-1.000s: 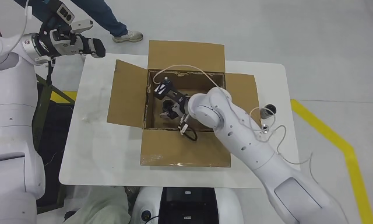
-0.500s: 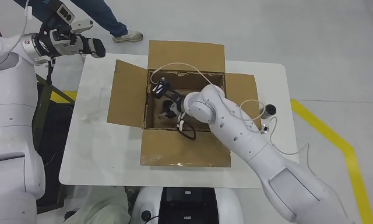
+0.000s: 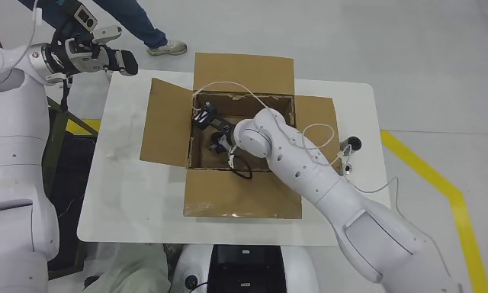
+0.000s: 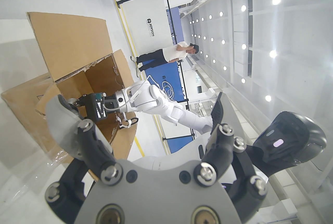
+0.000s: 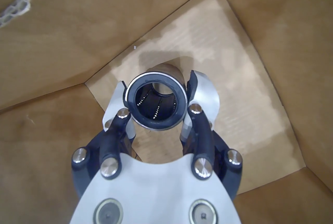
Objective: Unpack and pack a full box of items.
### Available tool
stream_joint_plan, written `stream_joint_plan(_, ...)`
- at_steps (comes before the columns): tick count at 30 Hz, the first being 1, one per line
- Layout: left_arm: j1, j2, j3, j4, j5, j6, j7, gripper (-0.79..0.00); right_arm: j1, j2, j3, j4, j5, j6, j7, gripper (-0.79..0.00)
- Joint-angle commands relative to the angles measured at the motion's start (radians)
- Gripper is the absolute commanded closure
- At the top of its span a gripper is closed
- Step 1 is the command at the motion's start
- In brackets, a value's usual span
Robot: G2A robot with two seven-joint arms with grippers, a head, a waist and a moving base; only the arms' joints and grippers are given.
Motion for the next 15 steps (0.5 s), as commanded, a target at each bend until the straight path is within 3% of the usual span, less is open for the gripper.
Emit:
stream_joint_plan(1, 0.0, 0.0, 0.0, 0.0, 0.0, 0.0, 0.0, -0.785, -0.006, 0.003, 0.008, -0.017, -0.004, 0.006, 0.002, 0.0)
stream_joint_plan(15, 0.0, 0.0, 0.0, 0.0, 0.0, 0.0, 0.0, -0.785, -0.157, 0.073, 0.132, -0.354, -0.105, 0.057, 0.073, 0.0)
